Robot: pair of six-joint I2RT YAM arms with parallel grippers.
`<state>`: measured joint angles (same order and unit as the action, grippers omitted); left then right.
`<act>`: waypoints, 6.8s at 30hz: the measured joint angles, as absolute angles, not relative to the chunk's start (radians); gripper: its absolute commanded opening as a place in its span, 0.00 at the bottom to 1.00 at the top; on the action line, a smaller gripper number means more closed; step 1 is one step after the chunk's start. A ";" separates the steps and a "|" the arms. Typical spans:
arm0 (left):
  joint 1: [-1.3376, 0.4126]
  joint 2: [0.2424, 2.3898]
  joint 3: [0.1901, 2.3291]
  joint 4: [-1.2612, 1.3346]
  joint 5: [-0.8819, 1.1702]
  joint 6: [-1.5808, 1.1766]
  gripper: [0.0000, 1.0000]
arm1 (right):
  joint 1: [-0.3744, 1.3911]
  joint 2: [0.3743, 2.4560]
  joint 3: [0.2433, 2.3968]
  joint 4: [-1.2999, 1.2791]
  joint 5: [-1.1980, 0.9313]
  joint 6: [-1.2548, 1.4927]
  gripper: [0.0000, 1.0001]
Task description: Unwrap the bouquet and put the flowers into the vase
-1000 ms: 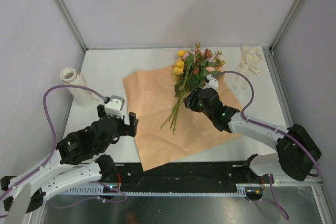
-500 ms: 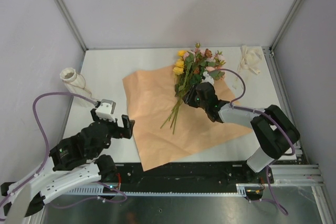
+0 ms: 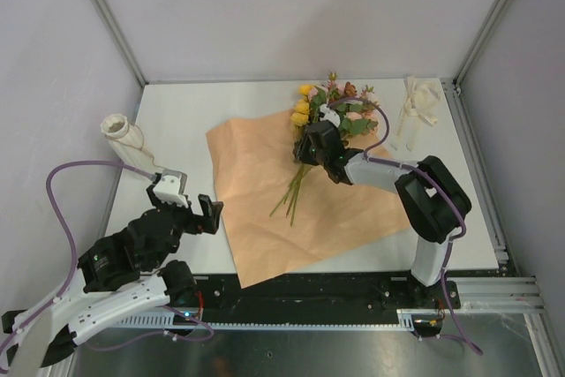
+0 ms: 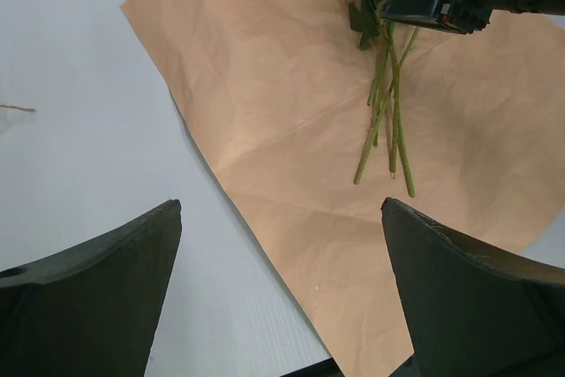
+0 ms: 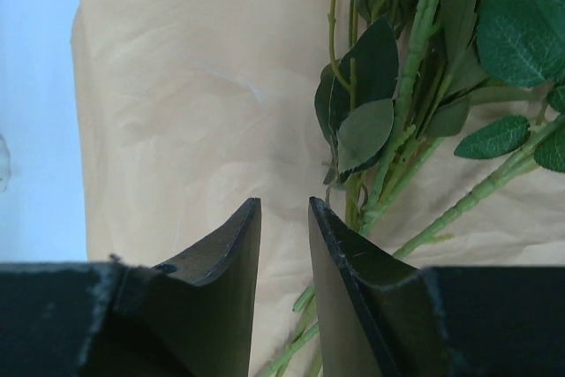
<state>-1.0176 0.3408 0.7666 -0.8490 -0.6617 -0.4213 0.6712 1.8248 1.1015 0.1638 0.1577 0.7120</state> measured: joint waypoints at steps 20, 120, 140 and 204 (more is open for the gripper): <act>-1.018 0.330 0.766 -0.849 -0.671 -0.422 1.00 | 0.710 2.001 1.282 -0.049 0.293 0.645 0.33; -0.912 0.774 0.999 -0.237 -0.900 -0.112 0.00 | 1.315 1.121 0.723 0.355 0.288 0.366 0.99; -0.127 0.974 1.177 0.526 -0.618 0.320 0.00 | 1.319 0.863 0.568 0.272 0.379 0.357 0.99; 0.008 0.668 1.088 -0.128 -0.039 -0.247 0.98 | 0.817 0.756 0.501 -0.060 0.318 0.785 0.80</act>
<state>0.0082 0.6682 1.0878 -0.1280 -0.0391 -0.2470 0.8173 0.7555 0.5011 -0.0597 0.3183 0.7853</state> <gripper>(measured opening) 0.988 0.845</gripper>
